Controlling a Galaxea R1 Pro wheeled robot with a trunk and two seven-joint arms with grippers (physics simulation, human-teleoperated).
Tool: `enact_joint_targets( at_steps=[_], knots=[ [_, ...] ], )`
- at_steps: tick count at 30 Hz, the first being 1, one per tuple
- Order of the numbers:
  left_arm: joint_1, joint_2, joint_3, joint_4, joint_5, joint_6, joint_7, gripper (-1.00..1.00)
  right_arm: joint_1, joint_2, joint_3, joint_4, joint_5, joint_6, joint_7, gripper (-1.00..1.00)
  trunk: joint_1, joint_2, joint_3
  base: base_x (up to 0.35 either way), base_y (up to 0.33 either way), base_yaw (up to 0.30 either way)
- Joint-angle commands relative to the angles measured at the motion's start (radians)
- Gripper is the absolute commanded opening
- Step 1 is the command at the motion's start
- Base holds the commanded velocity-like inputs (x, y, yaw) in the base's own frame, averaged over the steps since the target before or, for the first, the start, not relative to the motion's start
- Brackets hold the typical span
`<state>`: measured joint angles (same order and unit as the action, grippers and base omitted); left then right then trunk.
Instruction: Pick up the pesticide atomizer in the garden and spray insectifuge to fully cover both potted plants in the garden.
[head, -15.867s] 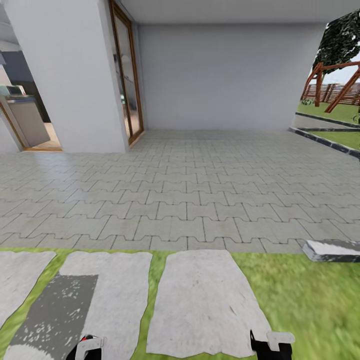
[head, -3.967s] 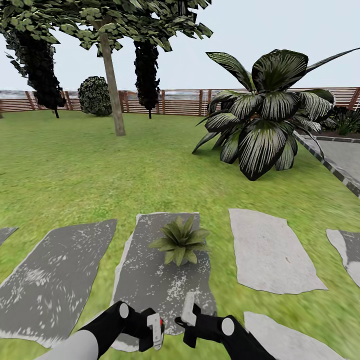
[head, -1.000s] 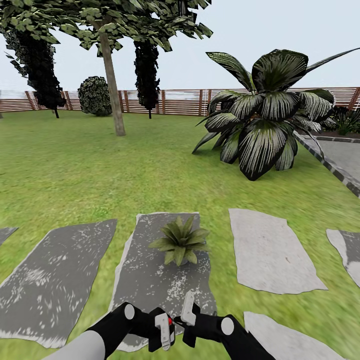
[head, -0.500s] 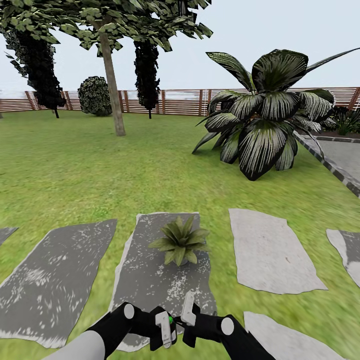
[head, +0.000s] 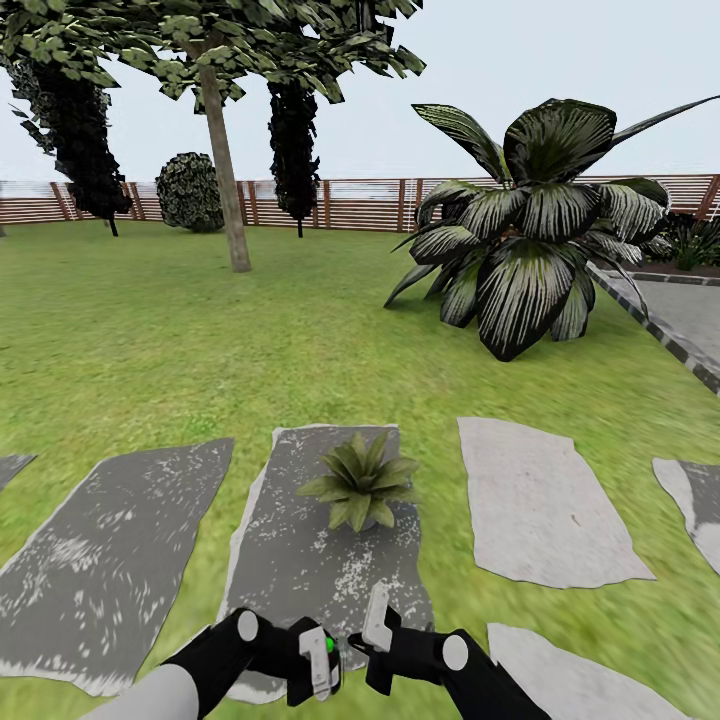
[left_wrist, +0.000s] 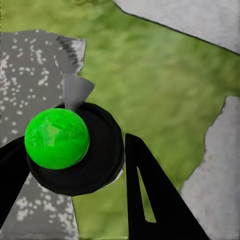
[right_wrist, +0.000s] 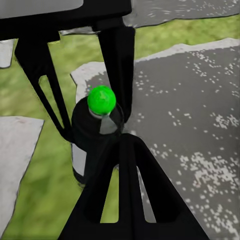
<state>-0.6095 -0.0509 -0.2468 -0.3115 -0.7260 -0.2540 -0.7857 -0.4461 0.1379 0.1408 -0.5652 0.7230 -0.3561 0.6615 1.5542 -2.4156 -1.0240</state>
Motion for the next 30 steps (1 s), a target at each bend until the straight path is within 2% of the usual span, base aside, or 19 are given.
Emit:
enact_joint_targets(
  at_steps=[1, 6, 12, 16, 20, 23, 25, 26, 27, 28, 29, 30],
  knots=[
    [0.000, 0.005, 0.003, -0.001, -0.009, -0.005, -0.002, -1.00, 0.000, 0.000, -0.001, -0.001, 0.010, -0.006, 0.000, -1.00, 0.000, 0.000, -0.001, 0.000, 0.000, 0.000],
    [0.004, 0.044, 0.003, -0.001, -0.010, -0.005, -0.003, -1.00, 0.000, -0.001, -0.002, -0.001, 0.011, -0.006, 0.000, -1.00, 0.000, 0.000, -0.001, 0.000, 0.000, 0.000],
    [0.004, 0.142, 0.004, -0.001, -0.002, -0.003, -0.003, -1.00, 0.000, -0.011, -0.005, 0.000, 0.012, -0.006, -0.002, -1.00, 0.000, 0.000, -0.001, 0.000, 0.000, 0.000],
    [0.002, 0.182, 0.005, -0.001, -0.001, 0.003, -0.002, -1.00, 0.000, -0.039, -0.008, 0.001, 0.012, -0.007, -0.005, -1.00, 0.000, 0.000, -0.001, 0.000, 0.000, 0.000],
    [0.002, 0.198, 0.018, 0.000, 0.006, 0.011, 0.006, -1.00, 0.000, -0.078, -0.013, 0.005, 0.009, -0.007, -0.024, -1.00, 0.000, 0.000, -0.001, 0.000, 0.000, 0.000],
    [0.002, 0.200, 0.075, 0.000, 0.021, 0.015, 0.011, -1.00, 0.000, -0.121, -0.036, 0.012, 0.007, -0.006, -0.112, -1.00, 0.000, 0.000, -0.001, 0.000, 0.000, 0.000],
    [0.002, 0.200, 0.135, 0.000, 0.026, 0.017, 0.013, -1.00, 0.001, -0.150, -0.079, 0.044, 0.005, -0.005, -0.181, -1.00, 0.000, 0.000, -0.001, 0.000, 0.000, 0.000],
    [0.002, 0.200, 0.167, 0.000, 0.027, 0.018, 0.013, -1.00, 0.001, -0.161, -0.109, 0.076, 0.005, -0.005, -0.211, -1.00, 0.000, 0.000, -0.001, 0.000, 0.000, 0.000],
    [0.002, 0.200, 0.211, -0.001, 0.028, 0.019, 0.018, -1.00, 0.001, -0.171, -0.163, 0.131, 0.005, -0.006, -0.250, -1.00, 0.000, 0.000, -0.001, 0.000, 0.000, 0.000],
    [0.002, 0.200, 0.224, -0.001, 0.029, 0.020, 0.021, -1.00, 0.001, -0.174, -0.183, 0.149, 0.004, -0.006, -0.264, -1.00, 0.000, 0.000, -0.001, 0.000, 0.000, 0.000],
    [0.002, 0.200, 0.259, -0.001, 0.029, 0.020, 0.037, -1.00, 0.001, -0.187, -0.242, 0.198, 0.005, -0.007, -0.316, -1.00, 0.000, 0.000, -0.001, 0.000, 0.000, 0.000],
    [0.002, 0.200, 0.279, -0.001, 0.029, 0.021, 0.050, -1.00, 0.001, -0.199, -0.276, 0.227, 0.005, -0.007, -0.358, -1.00, 0.000, 0.000, -0.001, 0.000, 0.000, 0.000]
  ],
)
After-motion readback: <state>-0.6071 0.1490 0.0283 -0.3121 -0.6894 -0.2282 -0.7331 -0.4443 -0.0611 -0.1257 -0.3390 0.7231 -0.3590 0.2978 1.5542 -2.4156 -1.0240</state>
